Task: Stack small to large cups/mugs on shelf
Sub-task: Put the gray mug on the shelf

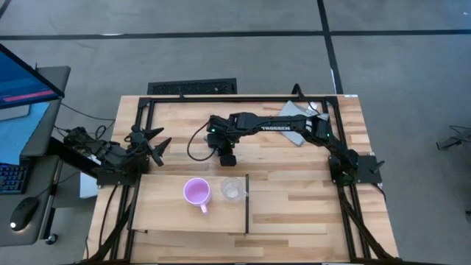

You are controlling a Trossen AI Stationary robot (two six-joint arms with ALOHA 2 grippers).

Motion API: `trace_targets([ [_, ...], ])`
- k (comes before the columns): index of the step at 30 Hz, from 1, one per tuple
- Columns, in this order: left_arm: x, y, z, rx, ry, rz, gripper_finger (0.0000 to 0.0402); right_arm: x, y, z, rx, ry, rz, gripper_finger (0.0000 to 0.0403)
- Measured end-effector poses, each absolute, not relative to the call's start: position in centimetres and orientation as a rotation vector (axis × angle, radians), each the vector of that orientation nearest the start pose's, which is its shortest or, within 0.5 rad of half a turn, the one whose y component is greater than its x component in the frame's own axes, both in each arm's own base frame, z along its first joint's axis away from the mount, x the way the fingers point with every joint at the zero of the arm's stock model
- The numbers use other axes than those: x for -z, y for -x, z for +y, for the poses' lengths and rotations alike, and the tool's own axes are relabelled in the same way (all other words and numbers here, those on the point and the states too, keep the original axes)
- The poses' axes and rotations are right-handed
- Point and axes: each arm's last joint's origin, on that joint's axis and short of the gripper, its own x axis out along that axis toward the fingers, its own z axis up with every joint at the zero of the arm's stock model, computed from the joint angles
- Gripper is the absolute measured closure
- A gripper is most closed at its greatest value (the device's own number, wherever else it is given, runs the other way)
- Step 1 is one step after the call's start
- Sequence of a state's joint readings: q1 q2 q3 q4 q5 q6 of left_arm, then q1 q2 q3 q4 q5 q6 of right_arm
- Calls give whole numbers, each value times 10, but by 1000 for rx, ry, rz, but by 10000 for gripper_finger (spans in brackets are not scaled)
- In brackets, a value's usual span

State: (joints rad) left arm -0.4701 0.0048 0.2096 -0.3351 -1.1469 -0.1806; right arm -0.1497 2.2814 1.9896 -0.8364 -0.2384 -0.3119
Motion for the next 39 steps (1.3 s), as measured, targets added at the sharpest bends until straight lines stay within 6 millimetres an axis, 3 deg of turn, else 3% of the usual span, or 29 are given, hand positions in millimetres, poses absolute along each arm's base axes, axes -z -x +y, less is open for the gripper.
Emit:
trace_targets([
  [11, -203, -68, -5, -664, 79, 32, 145, -216, -481, -60, -256, 89, 1054, 229],
  [29, -203, -69, -6, -638, 80, 35, 145, -275, -480, -61, -213, 145, 1014, 230],
  [39, -203, -69, -6, -612, 79, 38, 145, -320, -460, -72, -177, 137, 990, 253],
])
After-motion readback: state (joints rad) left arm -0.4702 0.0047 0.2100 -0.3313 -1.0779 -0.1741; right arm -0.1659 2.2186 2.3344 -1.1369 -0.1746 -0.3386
